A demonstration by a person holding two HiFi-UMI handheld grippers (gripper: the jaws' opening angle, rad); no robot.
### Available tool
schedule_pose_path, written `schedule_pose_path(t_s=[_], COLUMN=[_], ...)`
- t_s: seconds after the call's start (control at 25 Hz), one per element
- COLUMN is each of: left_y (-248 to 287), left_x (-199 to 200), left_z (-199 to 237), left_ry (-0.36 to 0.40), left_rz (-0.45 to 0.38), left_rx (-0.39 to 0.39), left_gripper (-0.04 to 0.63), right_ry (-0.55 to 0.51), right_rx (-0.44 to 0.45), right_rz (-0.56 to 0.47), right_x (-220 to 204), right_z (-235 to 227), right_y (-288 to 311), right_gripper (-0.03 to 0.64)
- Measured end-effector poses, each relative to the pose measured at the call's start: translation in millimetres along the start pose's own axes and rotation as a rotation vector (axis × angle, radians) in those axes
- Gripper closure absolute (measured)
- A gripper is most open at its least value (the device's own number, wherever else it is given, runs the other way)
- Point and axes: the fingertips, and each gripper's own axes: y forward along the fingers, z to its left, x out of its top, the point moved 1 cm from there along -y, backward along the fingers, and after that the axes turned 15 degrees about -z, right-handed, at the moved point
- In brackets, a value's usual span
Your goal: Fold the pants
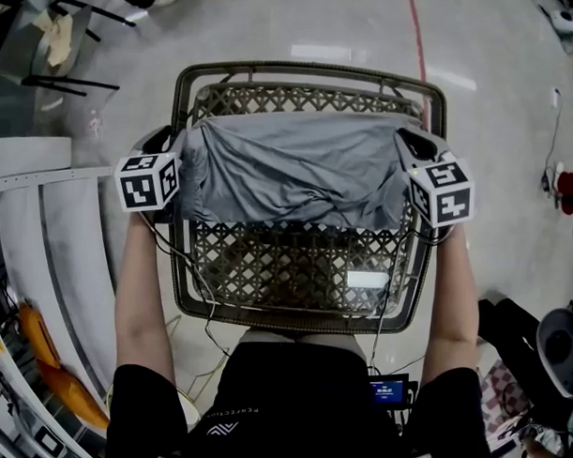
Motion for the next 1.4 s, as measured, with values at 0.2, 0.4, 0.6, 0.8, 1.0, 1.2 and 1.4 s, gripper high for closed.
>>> schedule_pose_path(t_s=[0.2,0.4,0.6,0.8,1.0,1.2,1.4], left_y=[-23.8,-46.1,-71.9,-93.9,-111.9,-121.4,-120.5], left_x=[-3.2,-16.8,-45.3,-71.5,-90.8,-96.5,-103.0], left_z=[9.1,5.3,0.8,-12.5,-24.4,-35.1,-46.0], left_ry=[-0.059,-0.095,-0.191,-0.264,-0.304,-0.342,-0.391], left_rz=[-0.006,-0.006,0.011,0.039,0.054,0.041,0.033], left_rx=[0.016,-0.005,-0.016,-0.049,-0.071,-0.091,-0.11], left_gripper=[0.488,0.477,0.466,0.463,0.446,0.428,0.393], right_ry=[0.035,0.041,0.011,-0.003,-0.018,-0.033,-0.007], right_rx=[0.034,0.078,0.15,0.237,0.337,0.426,0.494], right_rz=[-0.034,-0.038,-0.027,-0.023,-0.026,-0.016,0.004], right_x=[9.0,16.3,22.4,31.3,40.1,41.9,37.5], right_z=[31.2,65.1,101.4,143.6,193.0,239.4,273.5], right_y=[-2.0,1.2,14.6,35.4,56.2,69.9,89.5], right_gripper=[0.577,0.575,0.575,0.575,0.575,0.575,0.575])
